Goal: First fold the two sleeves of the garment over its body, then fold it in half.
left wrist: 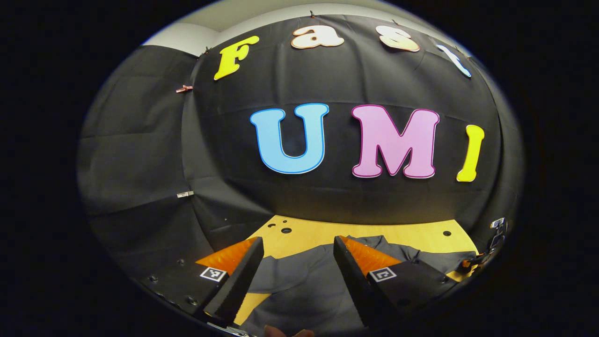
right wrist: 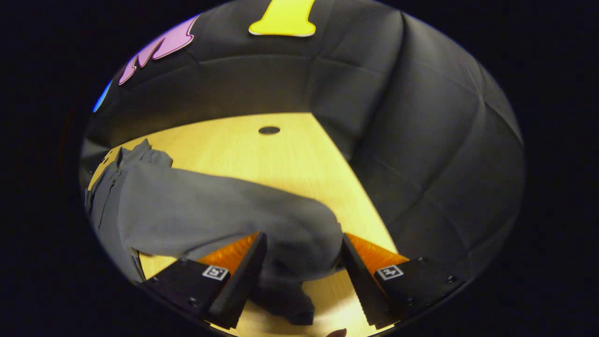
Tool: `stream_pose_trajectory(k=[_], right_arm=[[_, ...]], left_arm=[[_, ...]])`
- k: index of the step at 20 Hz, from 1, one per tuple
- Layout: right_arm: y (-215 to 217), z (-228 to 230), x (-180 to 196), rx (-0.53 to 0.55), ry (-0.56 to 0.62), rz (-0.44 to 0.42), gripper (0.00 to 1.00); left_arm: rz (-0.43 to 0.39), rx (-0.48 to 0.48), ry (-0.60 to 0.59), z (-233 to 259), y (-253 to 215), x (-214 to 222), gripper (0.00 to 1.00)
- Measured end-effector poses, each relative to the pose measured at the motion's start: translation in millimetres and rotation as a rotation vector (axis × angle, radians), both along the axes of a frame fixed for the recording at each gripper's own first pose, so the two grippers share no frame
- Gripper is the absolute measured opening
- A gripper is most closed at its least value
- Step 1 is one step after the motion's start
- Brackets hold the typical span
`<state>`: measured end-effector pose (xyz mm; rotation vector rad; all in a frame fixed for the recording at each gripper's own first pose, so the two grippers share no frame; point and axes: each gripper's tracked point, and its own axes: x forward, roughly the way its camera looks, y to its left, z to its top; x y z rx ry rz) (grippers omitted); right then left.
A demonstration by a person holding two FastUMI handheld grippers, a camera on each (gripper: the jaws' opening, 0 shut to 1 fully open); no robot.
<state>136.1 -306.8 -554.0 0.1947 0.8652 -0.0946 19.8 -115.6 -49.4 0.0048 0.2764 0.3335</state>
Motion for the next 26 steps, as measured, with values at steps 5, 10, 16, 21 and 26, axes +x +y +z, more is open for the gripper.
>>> stream_pose_trajectory(k=[5, 10, 16, 21, 26], right_arm=[[-9.7, -8.8, 4.4, 0.011, 0.071, -0.041, 0.17], [-19.0, 42.8, 6.6, -0.024, -0.013, -0.137, 0.07], [0.2, 146.6, -11.7, -0.046, -0.166, -0.177, 0.06], [53.5, 236.1, -24.6, -0.033, -0.291, -0.155, 0.06], [144.7, 319.2, -15.3, 0.017, -0.433, -0.093, 0.06]], left_arm=[[-0.03, 0.002, 0.002, -3.7, 2.1, -3.2, 0.95], [-0.075, -0.009, -0.009, -6.8, 22.0, -9.1, 0.96], [-0.172, -0.005, -0.045, -5.9, 54.4, -10.5, 0.96], [-0.242, -0.036, -0.058, -16.6, 83.2, -14.8, 0.96], [-0.255, -0.054, -0.062, -32.6, 130.2, -21.3, 0.96]])
